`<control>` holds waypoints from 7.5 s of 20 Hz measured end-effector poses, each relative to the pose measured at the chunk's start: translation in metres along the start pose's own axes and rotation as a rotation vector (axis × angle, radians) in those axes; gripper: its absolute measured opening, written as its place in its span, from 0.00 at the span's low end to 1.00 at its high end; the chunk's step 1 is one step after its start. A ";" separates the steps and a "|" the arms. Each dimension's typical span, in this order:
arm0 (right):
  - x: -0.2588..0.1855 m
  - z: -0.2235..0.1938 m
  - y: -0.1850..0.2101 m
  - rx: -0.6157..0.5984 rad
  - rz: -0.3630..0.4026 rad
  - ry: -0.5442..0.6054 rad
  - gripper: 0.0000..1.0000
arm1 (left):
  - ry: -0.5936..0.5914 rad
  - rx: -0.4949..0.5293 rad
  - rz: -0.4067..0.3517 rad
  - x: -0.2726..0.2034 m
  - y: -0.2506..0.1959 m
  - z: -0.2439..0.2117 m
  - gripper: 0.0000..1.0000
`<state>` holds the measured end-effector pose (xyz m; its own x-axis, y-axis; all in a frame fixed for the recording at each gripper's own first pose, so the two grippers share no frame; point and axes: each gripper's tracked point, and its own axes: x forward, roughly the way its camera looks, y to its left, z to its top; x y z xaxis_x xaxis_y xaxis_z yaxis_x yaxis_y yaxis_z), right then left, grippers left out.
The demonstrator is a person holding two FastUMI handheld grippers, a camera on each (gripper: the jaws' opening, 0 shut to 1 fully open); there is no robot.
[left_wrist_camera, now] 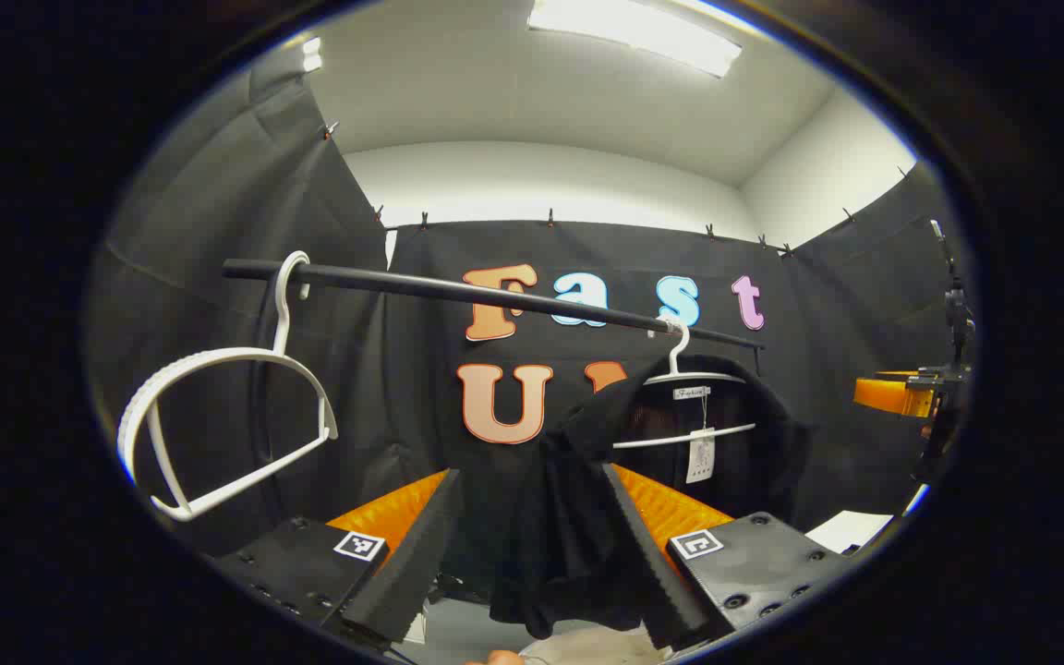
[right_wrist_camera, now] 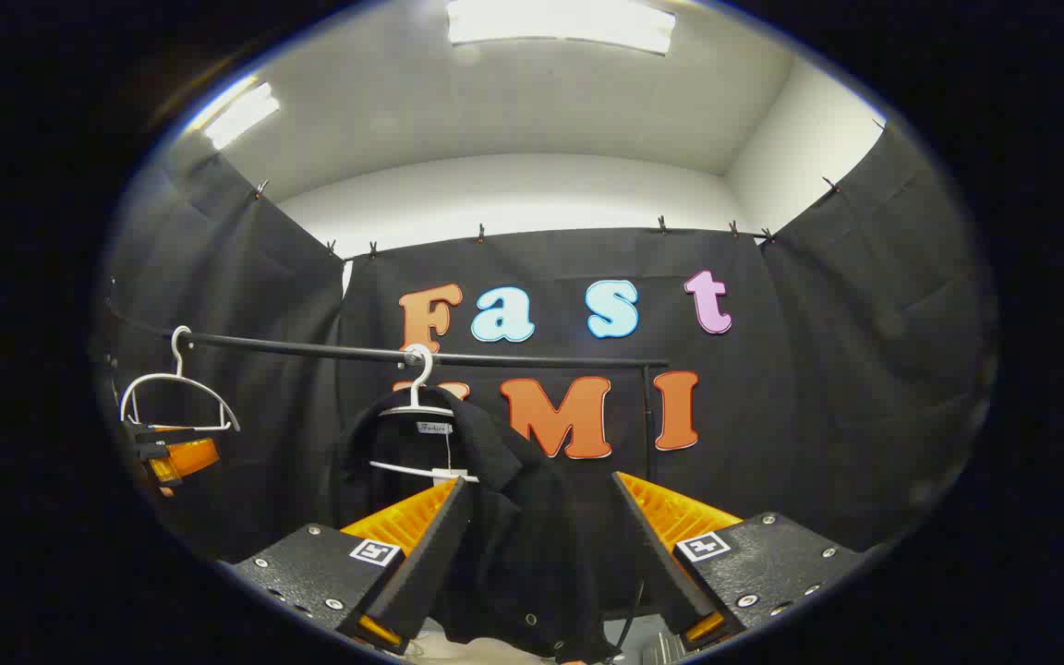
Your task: Grasp the clothes on the hanger with both hands and then place them into the laundry hamper below.
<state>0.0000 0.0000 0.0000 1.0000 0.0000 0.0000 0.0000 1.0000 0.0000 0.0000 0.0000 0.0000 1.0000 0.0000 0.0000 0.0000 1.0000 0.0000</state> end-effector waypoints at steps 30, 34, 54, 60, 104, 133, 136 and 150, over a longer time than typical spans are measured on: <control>0.086 -0.114 0.021 -0.034 -0.027 0.148 0.93 | -0.018 0.003 0.067 0.045 0.022 -0.034 0.96; 0.108 -0.134 0.043 -0.032 -0.005 0.173 0.93 | -0.009 -0.001 0.071 0.050 0.031 -0.041 0.96; 0.156 -0.163 0.024 0.054 -0.076 0.227 0.56 | 0.071 0.015 0.028 0.076 0.006 -0.084 0.96; 0.139 -0.136 0.015 0.056 -0.059 0.185 0.10 | 0.102 0.024 -0.010 0.108 -0.025 -0.105 1.00; 0.201 -0.135 -0.092 0.235 -0.018 0.175 0.13 | 0.058 -0.062 0.078 0.214 0.029 -0.095 0.11; 0.164 -0.302 0.000 0.209 0.039 0.408 0.13 | 0.314 -0.070 0.177 0.195 0.051 -0.220 0.07; 0.155 -0.344 0.009 0.198 0.030 0.462 0.08 | 0.366 -0.030 0.165 0.189 0.041 -0.261 0.07; 0.103 -0.514 0.062 0.168 0.089 0.723 0.08 | 0.616 -0.001 0.049 0.165 -0.030 -0.428 0.07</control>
<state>0.1027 0.0623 -0.5136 0.7470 0.1392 -0.6501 -0.0232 0.9827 0.1838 0.1649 -0.0300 -0.4278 0.8153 0.0453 -0.5772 -0.0460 0.9989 0.0134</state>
